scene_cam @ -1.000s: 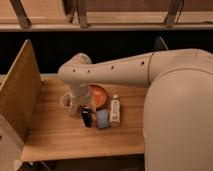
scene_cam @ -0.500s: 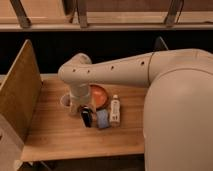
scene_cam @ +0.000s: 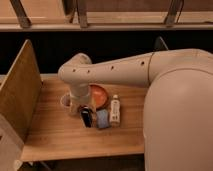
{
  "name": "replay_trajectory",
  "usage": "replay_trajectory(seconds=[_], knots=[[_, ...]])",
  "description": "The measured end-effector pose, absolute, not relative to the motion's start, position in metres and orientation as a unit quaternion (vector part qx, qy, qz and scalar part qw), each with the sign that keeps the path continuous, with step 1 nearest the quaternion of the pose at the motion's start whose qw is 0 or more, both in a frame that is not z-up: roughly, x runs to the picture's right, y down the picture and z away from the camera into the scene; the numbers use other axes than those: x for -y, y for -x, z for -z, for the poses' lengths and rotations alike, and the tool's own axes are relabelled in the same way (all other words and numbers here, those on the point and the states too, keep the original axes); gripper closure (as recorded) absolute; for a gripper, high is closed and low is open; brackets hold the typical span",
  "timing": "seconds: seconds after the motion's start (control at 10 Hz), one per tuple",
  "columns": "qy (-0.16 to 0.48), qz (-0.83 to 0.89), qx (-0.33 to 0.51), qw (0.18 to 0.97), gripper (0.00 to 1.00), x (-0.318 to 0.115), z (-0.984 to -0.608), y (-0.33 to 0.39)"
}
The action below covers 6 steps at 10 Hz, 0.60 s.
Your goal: Place the ceramic cup in the ceramic bowl
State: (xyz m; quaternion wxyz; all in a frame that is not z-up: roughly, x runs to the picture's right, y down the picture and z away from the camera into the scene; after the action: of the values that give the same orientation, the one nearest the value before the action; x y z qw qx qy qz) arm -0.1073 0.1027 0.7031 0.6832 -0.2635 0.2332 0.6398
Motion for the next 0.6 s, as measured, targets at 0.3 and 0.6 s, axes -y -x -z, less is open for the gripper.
replay_trajectory(seconds=[0.3,0.6], knots=[[0.258,-0.64,-0.229,0.687,0.35,-0.099,-0.702,0.105],[0.22,-0.643,-0.2,0.706,0.35,-0.07,-0.701,0.086]])
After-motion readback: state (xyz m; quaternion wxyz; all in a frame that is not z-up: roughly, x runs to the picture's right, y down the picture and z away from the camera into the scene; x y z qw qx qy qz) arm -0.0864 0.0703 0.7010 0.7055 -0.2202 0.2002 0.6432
